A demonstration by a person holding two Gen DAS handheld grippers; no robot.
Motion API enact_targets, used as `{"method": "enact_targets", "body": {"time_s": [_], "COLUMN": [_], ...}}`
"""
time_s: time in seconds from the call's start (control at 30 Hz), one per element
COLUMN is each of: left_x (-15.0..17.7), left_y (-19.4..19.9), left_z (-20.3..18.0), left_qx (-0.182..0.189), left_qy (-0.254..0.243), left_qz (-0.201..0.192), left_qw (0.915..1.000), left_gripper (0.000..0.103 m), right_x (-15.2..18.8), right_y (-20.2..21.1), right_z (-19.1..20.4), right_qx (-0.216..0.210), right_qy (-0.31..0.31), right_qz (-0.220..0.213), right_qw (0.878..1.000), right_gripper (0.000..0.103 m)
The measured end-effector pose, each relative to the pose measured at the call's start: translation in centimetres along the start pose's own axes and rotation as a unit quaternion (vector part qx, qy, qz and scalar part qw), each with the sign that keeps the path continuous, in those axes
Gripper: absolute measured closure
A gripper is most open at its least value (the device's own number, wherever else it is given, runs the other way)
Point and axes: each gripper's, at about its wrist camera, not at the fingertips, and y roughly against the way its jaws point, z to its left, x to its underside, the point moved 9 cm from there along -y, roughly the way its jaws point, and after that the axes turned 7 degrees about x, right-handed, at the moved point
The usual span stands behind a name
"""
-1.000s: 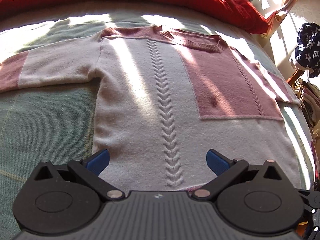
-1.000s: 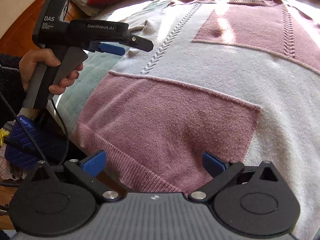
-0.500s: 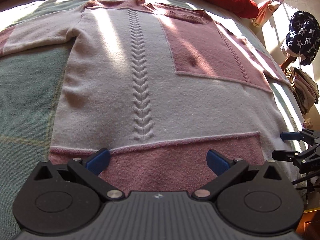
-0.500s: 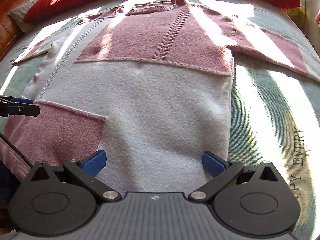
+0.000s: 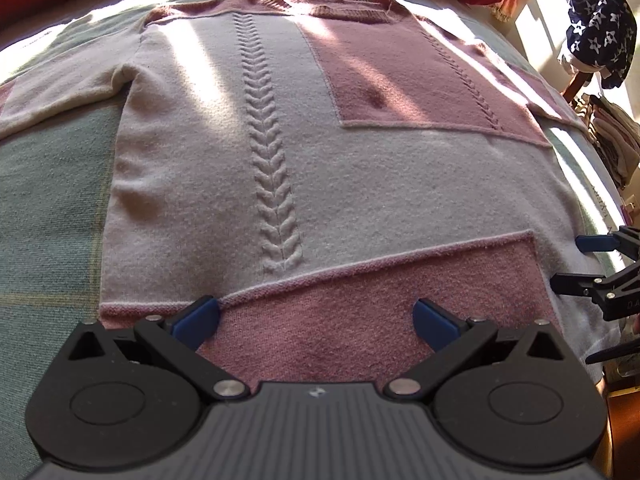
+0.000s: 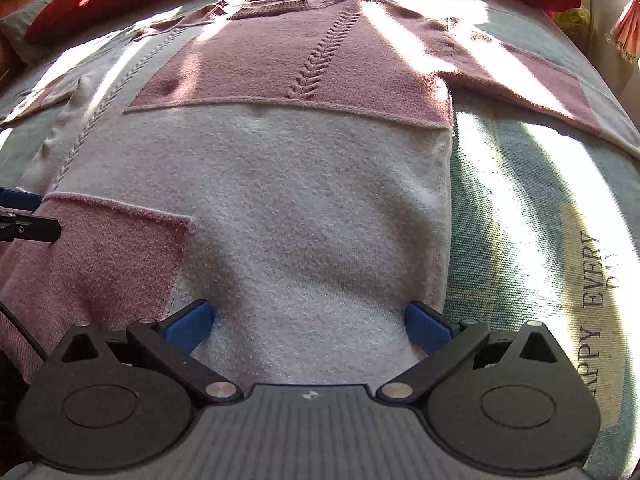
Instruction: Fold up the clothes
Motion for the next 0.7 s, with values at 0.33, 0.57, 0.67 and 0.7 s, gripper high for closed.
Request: {"method": "enact_targets", "body": {"time_s": [0.33,0.57,0.67,0.7], "left_x": [0.2,2.1,3.0,3.0], "left_y": [0.6,1.0,0.7,0.6], "left_z": [-1.1,-3.2,-3.3,-3.3], "left_qx": [-0.032,-0.034,-0.041,-0.041], "left_qy": [-0.014,-0.053,-0.059,-0.058], "left_qz": [-0.014,0.011,0.022,0.022], "left_qw": [0.9993,0.9980,0.9972,0.9972], "left_gripper": [0.001,0.001,0.001,0.001], "right_x": [-0.5,0.3,1.2,1.4], "right_y": [1.6,2.2,1.2,1.1], "right_z": [0.2,-2.1,-3.8,-4.3], "right_qx": [0.013,0.093,0.102,0.095], "right_qy": [0.009,0.026,0.017,0.011], "right_qz": [-0.008,-0.007,0.015,0.020], "right_qw": [1.000,0.995,0.995,0.995], "right_gripper": [0.000,0.000,0.000,0.000]}}
